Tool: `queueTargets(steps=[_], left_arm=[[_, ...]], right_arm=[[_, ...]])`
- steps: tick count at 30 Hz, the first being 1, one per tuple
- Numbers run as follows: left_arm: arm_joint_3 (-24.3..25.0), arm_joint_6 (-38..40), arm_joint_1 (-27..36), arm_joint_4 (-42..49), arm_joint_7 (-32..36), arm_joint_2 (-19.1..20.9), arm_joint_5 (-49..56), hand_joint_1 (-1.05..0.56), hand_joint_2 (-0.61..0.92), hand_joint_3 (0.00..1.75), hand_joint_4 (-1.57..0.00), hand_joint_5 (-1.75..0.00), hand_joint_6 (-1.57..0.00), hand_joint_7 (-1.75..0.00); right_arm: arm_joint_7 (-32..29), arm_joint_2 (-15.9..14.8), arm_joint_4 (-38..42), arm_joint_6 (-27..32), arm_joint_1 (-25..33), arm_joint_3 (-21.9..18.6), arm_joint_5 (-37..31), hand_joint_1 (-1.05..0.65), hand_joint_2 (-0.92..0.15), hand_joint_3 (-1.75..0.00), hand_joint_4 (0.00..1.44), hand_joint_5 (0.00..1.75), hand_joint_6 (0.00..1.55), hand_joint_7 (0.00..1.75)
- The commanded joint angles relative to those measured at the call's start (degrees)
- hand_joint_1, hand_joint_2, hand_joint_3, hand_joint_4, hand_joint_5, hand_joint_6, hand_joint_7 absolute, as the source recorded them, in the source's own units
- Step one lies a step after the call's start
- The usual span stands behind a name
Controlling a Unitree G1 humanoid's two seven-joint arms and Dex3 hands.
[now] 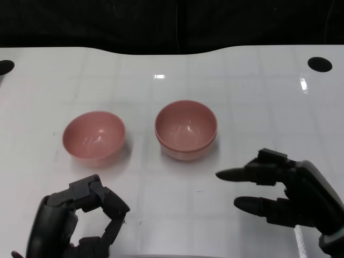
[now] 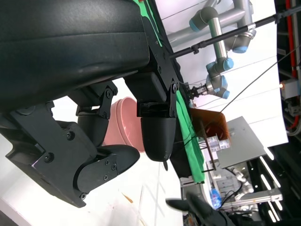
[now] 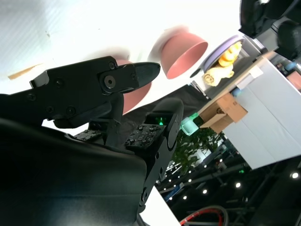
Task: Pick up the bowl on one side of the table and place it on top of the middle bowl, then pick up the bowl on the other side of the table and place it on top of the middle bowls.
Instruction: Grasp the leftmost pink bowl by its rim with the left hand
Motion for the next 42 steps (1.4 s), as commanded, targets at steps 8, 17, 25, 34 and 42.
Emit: queueTargets(steps=[8,17,25,34,42], left_arm=[[3.2,7.3,2.6,-10.4,4.0,3.7,9.5,-0.21,0.9,0.05,-0.72,-0.64,-0.83,-0.09],[5.4,16.0,3.0,-20.7,9.2,7.1,27.5,-0.32,0.88,0.0,-0.6,-0.24,-0.58,0.0],[3.1,26.4,0.1,-27.4,14.1,9.1,50.4,-0.52,0.89,0.0,-0.54,-0.14,-0.47,0.0],[-4.7,41.3,-8.2,-24.9,13.9,8.1,67.7,-0.56,0.85,0.0,-0.53,-0.09,-0.46,-0.01],[-9.3,48.4,-12.3,-22.0,12.8,8.6,69.7,-0.55,0.82,0.0,-0.55,-0.08,-0.45,0.0]], right_arm=[[11.6,-0.5,-4.5,1.4,7.7,-4.2,13.2,-0.14,-0.48,-1.15,0.79,1.55,0.96,0.87],[16.9,1.9,-5.7,6.7,9.6,-5.4,16.8,-0.24,-0.42,-1.31,0.92,1.75,0.8,1.51],[18.4,4.1,-5.5,8.2,10.0,-6.4,16.3,-0.3,-0.48,-1.24,0.94,1.75,0.78,1.63],[18.9,4.9,-5.9,8.8,10.0,-7.4,15.5,-0.3,-0.51,-1.19,0.93,1.75,0.76,1.61],[19.1,5.0,-6.1,9.2,9.8,-7.8,14.7,-0.29,-0.51,-1.2,0.93,1.75,0.76,1.61]])
